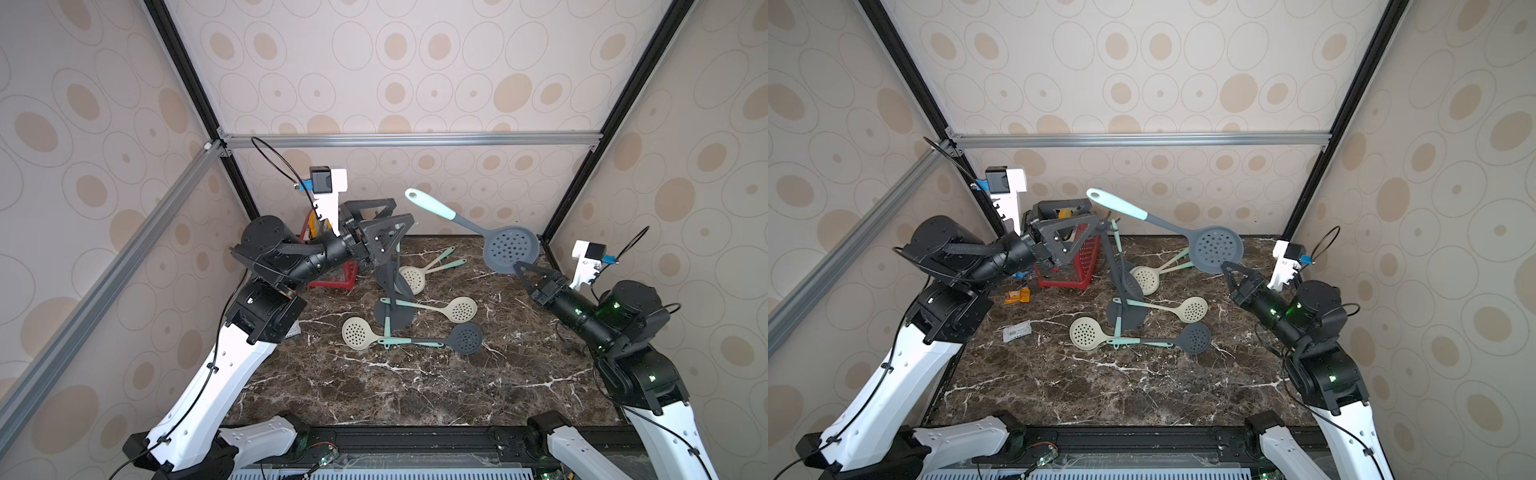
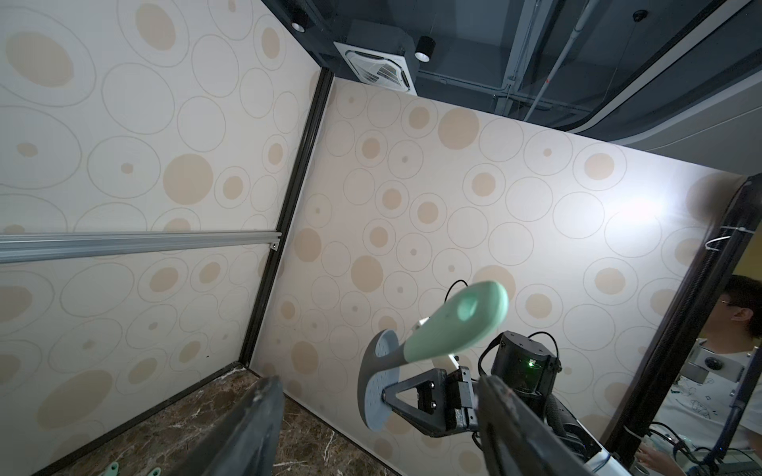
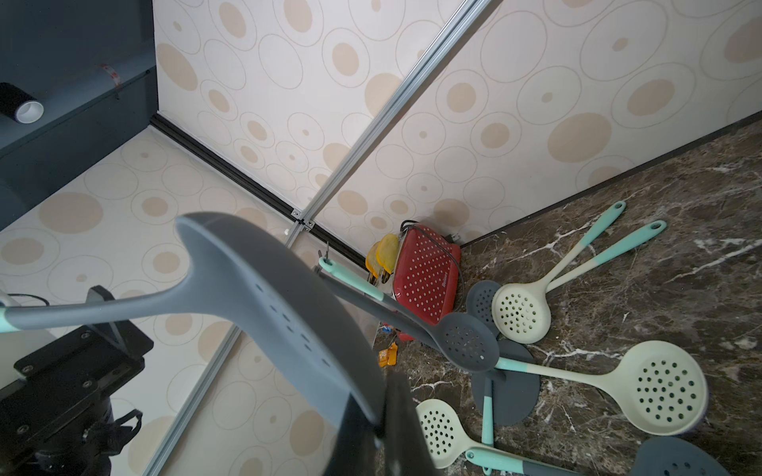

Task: Hang the skimmer on the kitchen utensil rack
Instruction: Pick up the skimmer from the center of the board.

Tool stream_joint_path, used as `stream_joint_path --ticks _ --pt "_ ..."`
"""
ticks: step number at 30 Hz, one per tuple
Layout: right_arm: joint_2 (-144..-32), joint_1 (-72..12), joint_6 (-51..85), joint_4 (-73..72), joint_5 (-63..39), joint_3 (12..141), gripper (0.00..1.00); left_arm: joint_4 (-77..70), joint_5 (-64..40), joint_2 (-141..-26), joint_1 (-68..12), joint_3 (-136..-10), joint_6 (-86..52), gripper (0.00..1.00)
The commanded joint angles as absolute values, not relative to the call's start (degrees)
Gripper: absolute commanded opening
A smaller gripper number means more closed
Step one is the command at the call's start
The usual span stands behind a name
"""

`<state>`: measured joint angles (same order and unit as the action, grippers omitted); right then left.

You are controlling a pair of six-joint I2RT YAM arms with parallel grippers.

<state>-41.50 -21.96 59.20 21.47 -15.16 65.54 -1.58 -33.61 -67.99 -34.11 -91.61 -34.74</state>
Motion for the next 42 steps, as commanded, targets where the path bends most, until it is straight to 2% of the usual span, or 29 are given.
stream_joint_path --ticks 1,7,17,18,22,24,25,26,27,30,31,32,36,40,42 --pt "-41.0 -23.6 59.4 19.8 -14.5 64.9 0.00 -5.1 -34.4 -69.4 -34.4 -94.6 -36.3 0.71" --pt "-41.4 -26.0 58.5 20.5 -12.5 64.5 0.00 -6.5 -34.9 -70.5 -35.0 -95.2 -37.0 0.52" --pt "-42.1 -27.4 57.4 24.3 -8.5 64.1 0.00 -6.3 -35.4 -68.7 -35.8 -94.1 -36.2 0.52" --pt "-42.2 -27.4 57.3 24.3 -8.5 63.9 0.00 -5.9 -35.3 -68.6 -35.9 -94.1 -36.1 0.50" --pt "-41.9 -27.8 57.3 23.6 -8.4 63.1 0.00 -4.2 -34.6 -68.4 -35.8 -94.2 -35.4 0.24" --pt "-41.8 -27.8 56.5 23.8 -8.4 63.4 0.00 -3.6 -33.6 -68.2 -35.8 -93.8 -35.2 0.06" --pt "-41.8 -27.9 56.1 23.7 -8.4 63.5 0.00 -3.2 -33.2 -68.1 -35.8 -93.8 -35.2 0.00" --pt "-41.8 -27.9 55.2 22.9 -8.7 63.4 0.00 -2.3 -32.6 -68.0 -35.8 -93.7 -35.0 0.00" --pt "-41.7 -27.9 53.4 21.6 -9.5 63.2 0.08 -1.0 -32.0 -67.8 -35.8 -93.8 -34.6 0.00" --pt "-41.2 -27.9 41.3 20.4 -9.7 64.2 0.68 7.8 -30.5 -67.6 -35.8 -96.1 -32.0 0.00" --pt "-41.4 -27.9 36.0 21.5 -9.8 65.3 0.79 11.6 -30.1 -67.5 -35.9 -97.2 -31.0 0.00" --pt "-41.8 -27.9 29.9 23.2 -10.2 66.8 0.82 16.1 -29.8 -67.5 -35.8 -98.4 -29.7 0.00" --pt "-44.5 -27.9 9.7 28.6 -16.7 72.1 0.80 31.7 -29.7 -67.2 -35.8 -101.2 -26.3 0.00" --pt "-48.6 -28.8 5.3 27.7 -26.3 75.0 0.68 41.1 -29.8 -66.2 -35.8 -100.0 -25.9 0.00" --pt "-49.6 -33.8 3.5 25.4 -23.3 74.9 0.66 43.1 -29.7 -65.9 -35.8 -99.2 -26.0 0.00"
